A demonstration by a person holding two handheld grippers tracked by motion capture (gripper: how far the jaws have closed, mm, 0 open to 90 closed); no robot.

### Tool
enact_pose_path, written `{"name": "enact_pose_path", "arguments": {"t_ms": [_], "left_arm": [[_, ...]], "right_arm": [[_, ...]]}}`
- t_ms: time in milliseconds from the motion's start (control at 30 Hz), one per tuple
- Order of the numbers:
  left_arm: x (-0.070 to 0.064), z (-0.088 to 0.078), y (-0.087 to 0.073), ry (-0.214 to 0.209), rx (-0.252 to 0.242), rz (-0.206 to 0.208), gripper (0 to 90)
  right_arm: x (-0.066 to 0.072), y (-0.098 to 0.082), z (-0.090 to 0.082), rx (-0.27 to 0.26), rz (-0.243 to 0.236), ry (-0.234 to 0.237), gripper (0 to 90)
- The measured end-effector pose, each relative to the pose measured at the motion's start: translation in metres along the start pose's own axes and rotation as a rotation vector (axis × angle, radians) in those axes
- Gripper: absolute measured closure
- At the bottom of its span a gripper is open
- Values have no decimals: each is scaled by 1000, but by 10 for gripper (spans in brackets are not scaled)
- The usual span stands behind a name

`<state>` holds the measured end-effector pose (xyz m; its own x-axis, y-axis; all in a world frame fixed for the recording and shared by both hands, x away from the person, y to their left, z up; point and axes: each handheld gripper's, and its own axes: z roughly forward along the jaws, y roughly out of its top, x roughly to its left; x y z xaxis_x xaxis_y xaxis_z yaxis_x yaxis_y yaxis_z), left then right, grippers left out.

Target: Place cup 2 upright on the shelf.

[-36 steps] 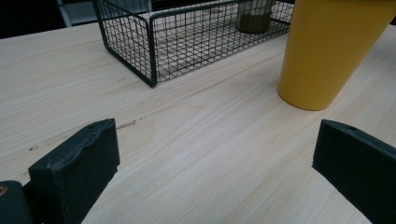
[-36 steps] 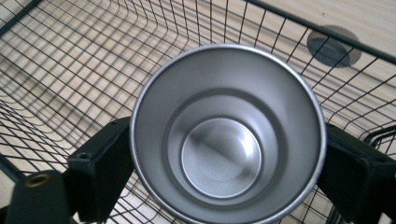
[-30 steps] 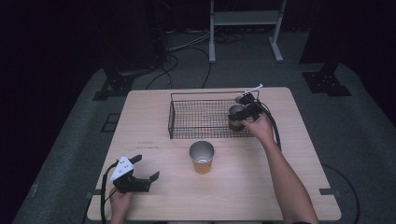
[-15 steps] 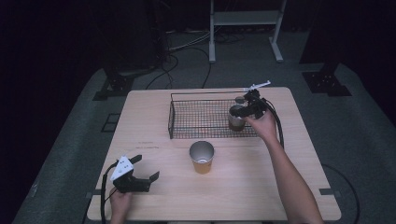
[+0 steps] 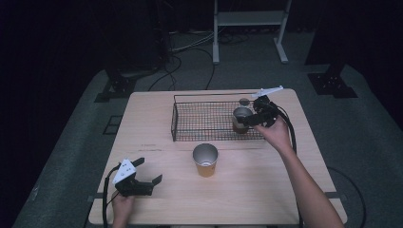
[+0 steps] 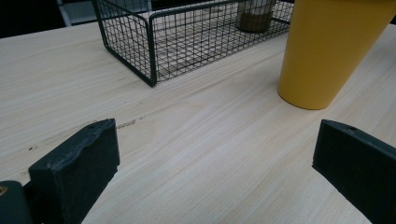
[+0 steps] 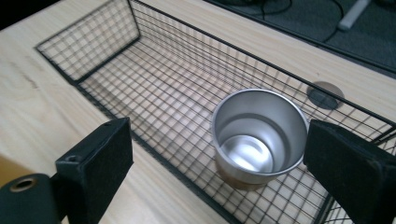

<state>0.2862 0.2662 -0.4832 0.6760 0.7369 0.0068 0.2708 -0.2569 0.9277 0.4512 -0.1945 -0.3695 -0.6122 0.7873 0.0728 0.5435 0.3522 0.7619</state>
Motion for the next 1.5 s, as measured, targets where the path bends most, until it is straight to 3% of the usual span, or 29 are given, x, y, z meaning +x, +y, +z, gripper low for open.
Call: {"name": "enact_pose_path", "arguments": {"t_ms": [600, 733, 933, 1500], "left_arm": [[-1, 0, 0, 3, 2, 1, 0], [0, 0, 0, 4, 0, 3, 0], [0, 0, 0, 5, 2, 2, 0], [0, 0, 0, 3, 2, 2, 0]], "right_arm": [[37, -23, -29, -33, -99, 91, 77], [44, -28, -32, -38, -109, 109, 77], [60, -42, -33, -22, -164, 127, 80], [81, -69, -35, -17, -177, 190, 80]]}}
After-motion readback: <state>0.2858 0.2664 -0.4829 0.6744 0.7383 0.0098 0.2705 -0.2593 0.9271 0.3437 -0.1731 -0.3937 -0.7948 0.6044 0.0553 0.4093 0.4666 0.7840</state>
